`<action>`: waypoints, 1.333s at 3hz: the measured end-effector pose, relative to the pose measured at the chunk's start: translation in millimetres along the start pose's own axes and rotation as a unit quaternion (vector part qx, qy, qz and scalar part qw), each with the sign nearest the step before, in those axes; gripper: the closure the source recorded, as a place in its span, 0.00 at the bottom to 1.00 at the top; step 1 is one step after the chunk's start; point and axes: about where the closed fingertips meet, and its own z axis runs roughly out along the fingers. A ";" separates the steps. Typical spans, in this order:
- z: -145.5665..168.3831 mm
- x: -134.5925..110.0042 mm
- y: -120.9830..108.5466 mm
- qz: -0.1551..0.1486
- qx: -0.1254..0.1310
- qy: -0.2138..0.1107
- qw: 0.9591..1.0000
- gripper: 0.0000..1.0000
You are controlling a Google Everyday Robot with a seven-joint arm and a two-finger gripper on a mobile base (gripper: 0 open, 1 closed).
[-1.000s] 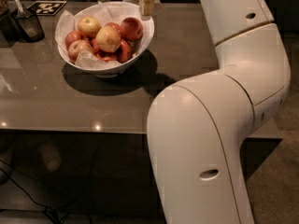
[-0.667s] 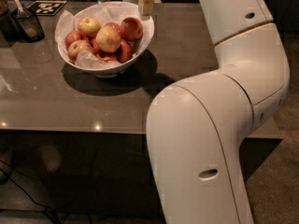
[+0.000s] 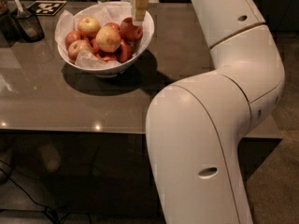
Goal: Pick apple from white bowl
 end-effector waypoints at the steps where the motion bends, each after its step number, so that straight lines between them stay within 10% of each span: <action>1: 12.3 -13.3 2.9 -0.006 -0.007 -0.020 1.000 0.00; 4: 37.6 -31.7 13.6 -0.031 -0.041 -0.042 0.998 0.00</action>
Offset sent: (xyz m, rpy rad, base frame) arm -0.0066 0.0167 0.0022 -0.0447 0.0214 0.1253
